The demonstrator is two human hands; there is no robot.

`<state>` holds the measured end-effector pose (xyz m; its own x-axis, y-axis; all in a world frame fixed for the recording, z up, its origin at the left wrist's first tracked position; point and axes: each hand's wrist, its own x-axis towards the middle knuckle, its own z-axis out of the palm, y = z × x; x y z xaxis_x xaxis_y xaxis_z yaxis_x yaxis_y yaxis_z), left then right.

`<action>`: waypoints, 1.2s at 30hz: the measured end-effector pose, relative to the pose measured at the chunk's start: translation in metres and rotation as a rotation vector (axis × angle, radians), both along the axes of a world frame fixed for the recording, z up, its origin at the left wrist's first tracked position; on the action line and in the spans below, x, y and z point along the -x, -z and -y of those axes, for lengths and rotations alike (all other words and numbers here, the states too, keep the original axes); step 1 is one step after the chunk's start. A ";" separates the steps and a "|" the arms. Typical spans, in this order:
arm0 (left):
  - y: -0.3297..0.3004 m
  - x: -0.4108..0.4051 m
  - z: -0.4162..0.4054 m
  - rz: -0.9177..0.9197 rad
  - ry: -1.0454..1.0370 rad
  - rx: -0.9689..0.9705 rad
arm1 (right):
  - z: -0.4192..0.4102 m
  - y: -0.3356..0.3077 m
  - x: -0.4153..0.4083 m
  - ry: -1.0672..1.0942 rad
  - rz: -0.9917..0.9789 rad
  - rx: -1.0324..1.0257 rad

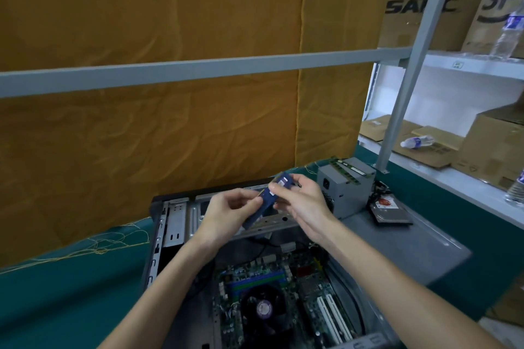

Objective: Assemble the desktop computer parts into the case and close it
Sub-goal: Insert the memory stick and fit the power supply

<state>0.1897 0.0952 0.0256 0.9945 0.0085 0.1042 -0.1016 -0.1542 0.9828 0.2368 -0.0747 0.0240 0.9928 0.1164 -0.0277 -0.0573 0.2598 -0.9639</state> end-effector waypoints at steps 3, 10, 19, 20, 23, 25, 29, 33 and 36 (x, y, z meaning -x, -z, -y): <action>0.007 -0.003 -0.002 -0.015 -0.037 0.060 | -0.016 0.003 -0.001 -0.030 -0.040 -0.168; 0.010 -0.013 -0.021 0.123 -0.076 -0.161 | -0.031 0.024 0.012 -0.210 0.238 0.255; 0.021 -0.013 -0.019 0.369 -0.014 -0.329 | -0.029 0.021 0.026 -0.232 0.313 0.312; 0.021 -0.013 -0.018 0.362 -0.015 -0.326 | -0.030 0.021 0.027 -0.212 0.330 0.303; 0.020 -0.012 -0.016 0.349 -0.003 -0.321 | -0.032 0.018 0.030 -0.151 0.315 0.257; 0.022 -0.007 -0.013 0.352 0.039 -0.343 | -0.029 0.017 0.026 -0.083 0.273 0.180; 0.028 0.002 -0.011 0.325 0.088 -0.450 | -0.023 0.015 0.022 0.027 0.249 0.150; 0.031 0.015 -0.016 0.316 0.137 -0.438 | -0.026 0.016 0.021 0.100 0.161 0.046; 0.034 0.032 -0.020 0.296 0.177 -0.438 | -0.029 0.014 0.022 0.109 0.148 0.025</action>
